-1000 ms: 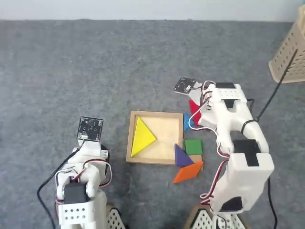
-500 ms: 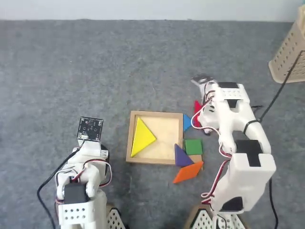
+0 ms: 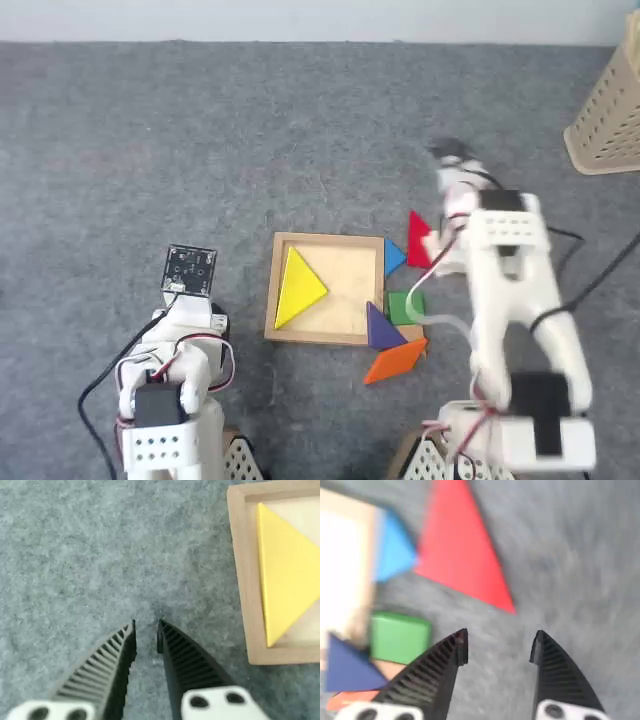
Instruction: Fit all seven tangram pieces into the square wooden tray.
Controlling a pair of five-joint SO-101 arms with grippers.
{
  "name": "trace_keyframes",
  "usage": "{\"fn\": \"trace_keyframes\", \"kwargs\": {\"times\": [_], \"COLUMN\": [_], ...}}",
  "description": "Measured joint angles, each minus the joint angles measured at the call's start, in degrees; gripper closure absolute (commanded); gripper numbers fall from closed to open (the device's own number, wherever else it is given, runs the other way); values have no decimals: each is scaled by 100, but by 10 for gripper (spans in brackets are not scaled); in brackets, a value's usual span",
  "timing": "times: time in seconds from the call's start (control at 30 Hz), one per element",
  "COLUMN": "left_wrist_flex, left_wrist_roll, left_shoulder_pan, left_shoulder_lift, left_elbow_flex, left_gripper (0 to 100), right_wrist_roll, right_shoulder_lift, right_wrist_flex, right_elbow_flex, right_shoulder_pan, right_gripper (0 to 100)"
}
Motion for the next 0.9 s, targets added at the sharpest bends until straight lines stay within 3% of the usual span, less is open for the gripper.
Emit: {"fn": "trace_keyframes", "kwargs": {"times": [0.1,0.2,0.6,0.9], "left_wrist_flex": [0,0,0,0], "left_wrist_roll": [0,0,0,0], "left_shoulder_pan": [0,0,0,0], "left_shoulder_lift": [0,0,0,0], "left_elbow_flex": [0,0,0,0], "left_gripper": [929,929,929,929], "right_wrist_roll": [246,387,492,510], "right_shoulder_lift": [-62,158,3121,3464], "right_wrist_flex": [0,-70,-246,-114], "right_elbow_flex": [0,-62,-1767,-2189], "right_shoulder_pan": [-607,-835,-422,-246], "right_gripper": [624,615,615,615]}}
